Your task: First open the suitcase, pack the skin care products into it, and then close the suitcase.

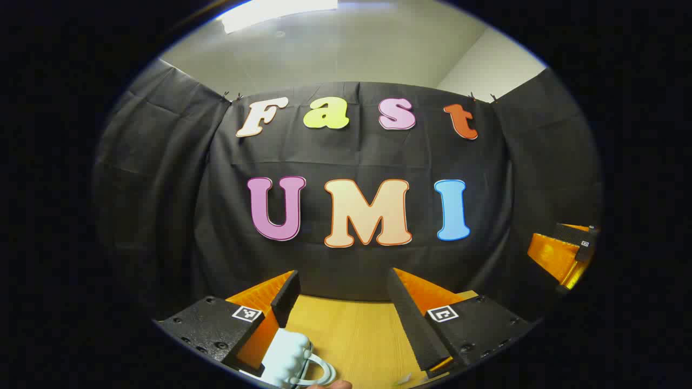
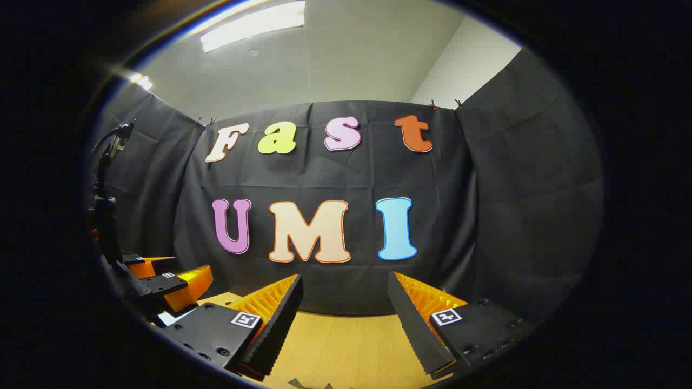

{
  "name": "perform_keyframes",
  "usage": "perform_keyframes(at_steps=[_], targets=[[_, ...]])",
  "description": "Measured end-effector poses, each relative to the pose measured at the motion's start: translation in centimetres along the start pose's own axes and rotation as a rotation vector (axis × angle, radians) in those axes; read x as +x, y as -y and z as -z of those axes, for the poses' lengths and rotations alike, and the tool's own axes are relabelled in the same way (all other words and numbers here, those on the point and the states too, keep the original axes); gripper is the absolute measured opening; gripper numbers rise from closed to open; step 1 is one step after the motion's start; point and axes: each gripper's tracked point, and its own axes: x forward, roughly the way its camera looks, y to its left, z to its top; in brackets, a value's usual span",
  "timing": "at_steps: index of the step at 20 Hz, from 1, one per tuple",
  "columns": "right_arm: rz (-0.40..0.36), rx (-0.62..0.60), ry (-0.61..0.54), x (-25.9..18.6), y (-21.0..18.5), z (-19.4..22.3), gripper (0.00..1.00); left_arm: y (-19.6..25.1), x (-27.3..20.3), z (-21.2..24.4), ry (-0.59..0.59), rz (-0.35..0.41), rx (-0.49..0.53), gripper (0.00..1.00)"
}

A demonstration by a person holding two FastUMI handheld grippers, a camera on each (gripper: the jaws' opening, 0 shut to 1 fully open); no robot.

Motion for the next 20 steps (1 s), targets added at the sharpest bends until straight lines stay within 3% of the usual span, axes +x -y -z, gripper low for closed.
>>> perform_keyframes(at_steps=[13, 20], targets=[[-0.015, 0.011, -0.074, 1.0, 0.1, 2.9, 0.98, -0.9, 0.3, 6.7, -0.162, -0.031, 0.052, 0.95], [0.025, 0.000, -0.168, 1.7, 1.9, 6.1, 0.98, -1.9, 0.2, 17.0, -0.435, -0.052, 0.105, 0.95]])
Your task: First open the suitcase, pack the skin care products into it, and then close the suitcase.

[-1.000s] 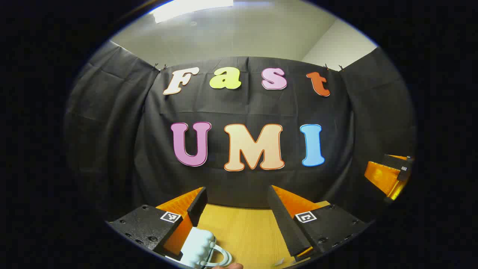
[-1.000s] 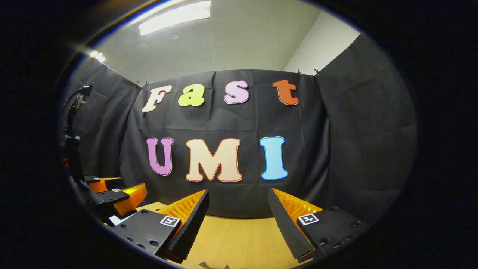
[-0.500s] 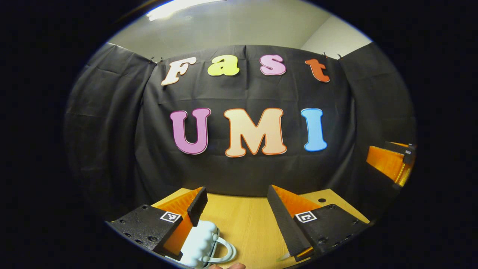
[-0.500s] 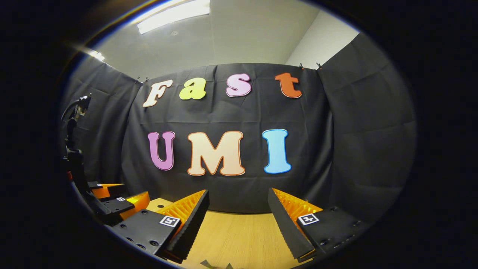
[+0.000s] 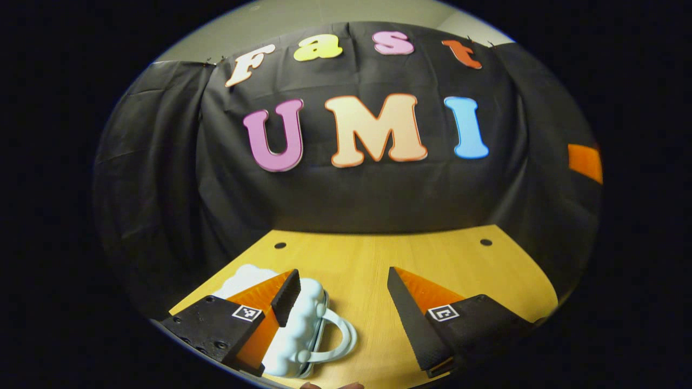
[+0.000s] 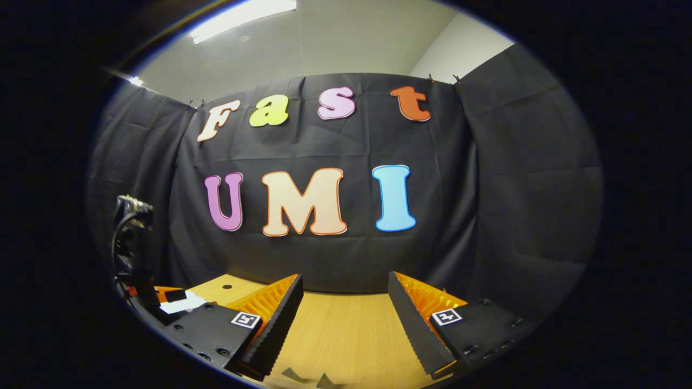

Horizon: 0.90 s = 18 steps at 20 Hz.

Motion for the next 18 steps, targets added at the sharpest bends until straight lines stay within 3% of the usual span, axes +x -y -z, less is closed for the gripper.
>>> perform_keyframes(at_steps=[7, 16, 18], targets=[[0.051, -0.087, -0.069, 0.7, 1.0, 2.4, 0.98, 1.4, 3.5, 10.1, -0.318, 0.063, -0.006, 0.96], [0.107, -0.154, -0.148, 0.9, 2.2, 5.0, 0.99, 1.5, 6.9, 18.1, -0.566, 0.098, -0.012, 0.91], [0.115, -0.158, -0.159, 0.9, 2.6, 5.5, 0.99, 2.1, 7.1, 18.9, -0.604, 0.135, -0.030, 0.91]])
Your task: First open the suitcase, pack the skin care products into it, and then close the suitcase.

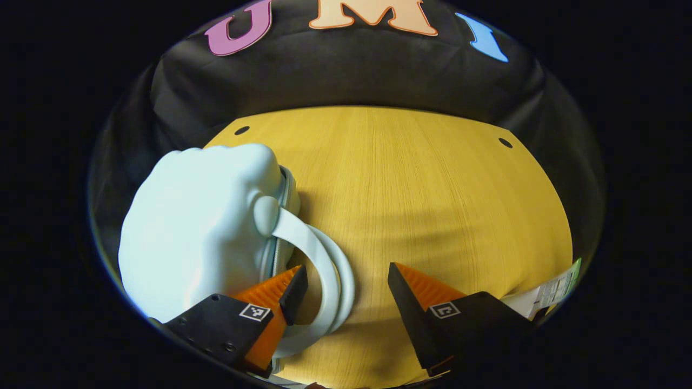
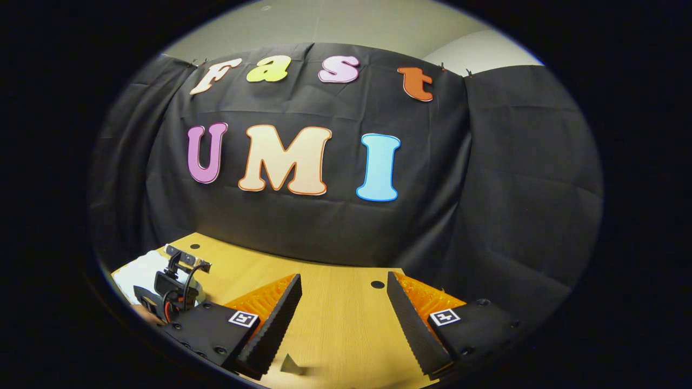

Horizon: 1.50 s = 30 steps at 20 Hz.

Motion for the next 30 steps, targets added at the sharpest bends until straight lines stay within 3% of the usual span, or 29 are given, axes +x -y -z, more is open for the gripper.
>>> perform_keyframes(at_steps=[1, 5, 6, 9, 10, 12, 16, 23, 30], targets=[[0.004, -0.001, -0.003, 0.0, 0.1, 0.1, 0.99, 0.4, 0.0, 0.1, -0.015, 0.027, -0.008, 0.89], [0.005, 0.006, -0.010, 0.2, 0.1, 0.8, 0.99, -0.9, -0.4, -0.1, -0.016, 0.018, -0.006, 0.45], [-0.001, 0.008, -0.015, 0.2, -0.2, 1.1, 0.99, -0.7, -0.4, 0.2, -0.028, 0.030, -0.019, 0.25], [-0.018, -0.003, -0.014, 0.2, -0.7, 1.4, 1.00, -1.1, -0.8, -0.2, -0.051, 0.069, -0.045, 0.16], [-0.024, -0.005, -0.008, 0.1, -0.8, 1.3, 0.99, -1.0, -0.5, 0.2, -0.064, 0.083, -0.052, 0.07], [-0.034, -0.007, 0.004, -0.1, -0.9, 1.1, 0.99, -0.8, -1.0, -0.2, -0.060, 0.092, -0.049, 0.06], [-0.044, 0.002, 0.028, -0.4, -0.1, 0.9, 0.99, -0.7, -2.2, -1.2, -0.016, 0.036, 0.006, 0.00], [-0.106, 0.051, 0.049, -0.5, 1.9, 1.9, 0.99, -0.7, -6.5, -3.8, 0.014, 0.116, -0.118, 0.00], [-0.171, 0.122, 0.062, -0.9, 2.4, 2.6, 0.99, -3.6, -11.6, -8.8, 0.127, 0.066, -0.106, 0.00]])
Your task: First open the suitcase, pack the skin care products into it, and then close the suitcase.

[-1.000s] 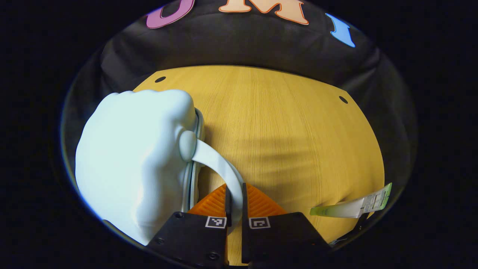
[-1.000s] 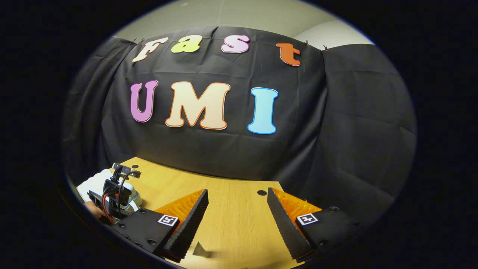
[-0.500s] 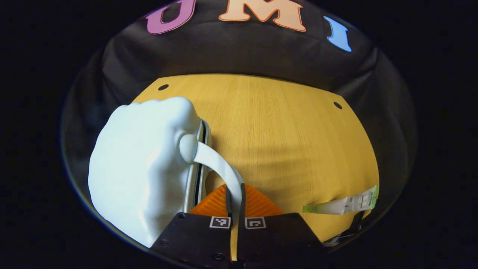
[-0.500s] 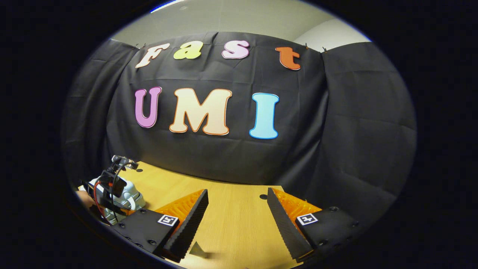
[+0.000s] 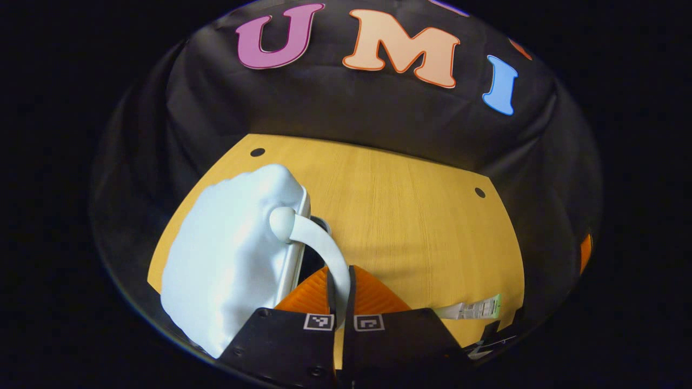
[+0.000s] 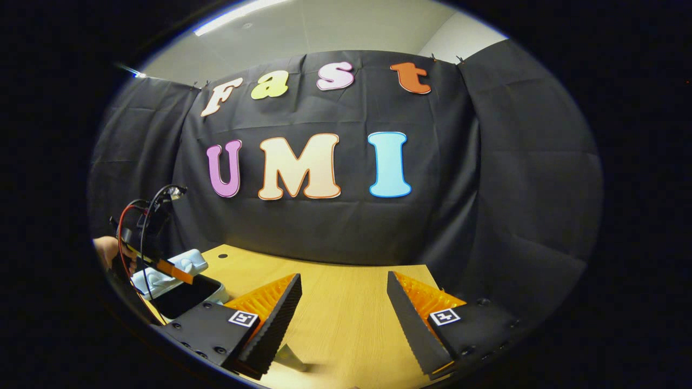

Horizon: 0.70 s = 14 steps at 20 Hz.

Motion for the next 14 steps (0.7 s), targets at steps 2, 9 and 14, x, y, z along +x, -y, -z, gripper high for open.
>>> perform_keyframes(at_steps=[2, 9, 14], targets=[[-0.001, 0.003, 0.011, 0.1, -1.1, -0.5, 0.99, -1.4, -1.3, -1.3, 0.017, 0.008, 0.015, 0.00], [-0.001, -0.006, 0.004, 0.5, -9.0, -0.5, 0.98, -7.6, -6.3, -5.2, 0.103, 0.088, -0.006, 0.00], [-0.011, -0.042, 0.035, 0.4, -15.0, -1.4, 0.98, -14.2, -8.8, -7.7, 0.174, 0.063, 0.020, 0.00]])
